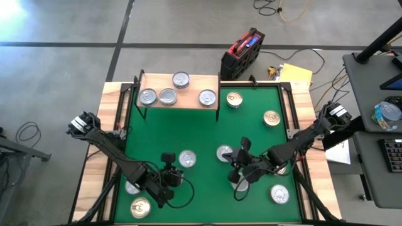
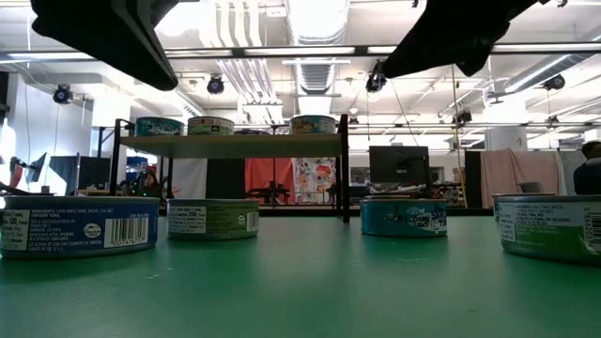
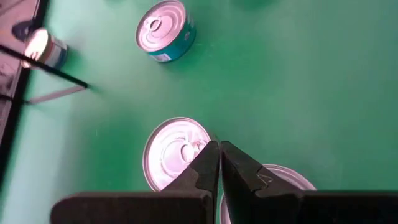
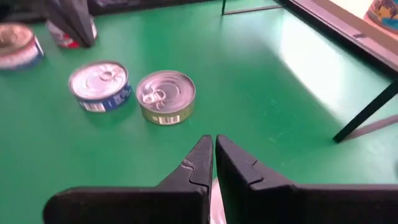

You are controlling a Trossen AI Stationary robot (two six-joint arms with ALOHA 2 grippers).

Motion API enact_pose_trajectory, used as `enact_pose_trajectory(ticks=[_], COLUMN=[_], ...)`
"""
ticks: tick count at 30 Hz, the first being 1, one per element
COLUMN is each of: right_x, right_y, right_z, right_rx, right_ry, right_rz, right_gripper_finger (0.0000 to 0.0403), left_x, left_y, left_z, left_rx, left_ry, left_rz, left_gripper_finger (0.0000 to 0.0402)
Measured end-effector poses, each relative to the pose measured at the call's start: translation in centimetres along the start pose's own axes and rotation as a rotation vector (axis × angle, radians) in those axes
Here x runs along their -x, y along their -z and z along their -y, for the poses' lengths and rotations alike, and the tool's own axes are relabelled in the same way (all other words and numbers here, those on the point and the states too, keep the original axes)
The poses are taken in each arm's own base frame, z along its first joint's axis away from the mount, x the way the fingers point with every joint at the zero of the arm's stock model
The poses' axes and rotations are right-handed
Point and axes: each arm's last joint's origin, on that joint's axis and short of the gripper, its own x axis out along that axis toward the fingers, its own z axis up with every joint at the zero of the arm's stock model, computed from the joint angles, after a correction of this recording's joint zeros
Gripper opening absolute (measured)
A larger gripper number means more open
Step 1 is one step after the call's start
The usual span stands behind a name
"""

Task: Stack canned seafood by type on shelf
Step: Stack the center light blue tuna can on top of the light blue tuna can on the shelf

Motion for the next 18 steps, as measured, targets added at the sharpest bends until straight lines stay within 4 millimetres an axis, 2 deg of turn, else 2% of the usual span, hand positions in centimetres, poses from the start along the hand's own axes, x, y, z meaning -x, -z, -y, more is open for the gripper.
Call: enact_pose_trajectory(ticks=[6,13,18], right_x=[0.0,-0.1,-0.4], right_y=[0.5,1.0,2.1], right_z=[0.4,0.9,1.5], right_rx=[0.019,0.032,0.115], right_ry=[0.039,0.098,0.159], right_rz=[-0.039,-0.038,-0.02], right_gripper_finger=[0.0011,0.0011,0.0011], left_x=[0.3,2.8,4.7], left_y=[0.5,0.3,0.0], left_z=[-0.4,-2.5,-4.0], left_rx=[-0.057,-0.014,-0.007], left_ry=[-0.017,-0.03,-0.01], left_rz=[-0.044,-0.004,0.053], left_gripper_finger=[0.0,0.0,0.0])
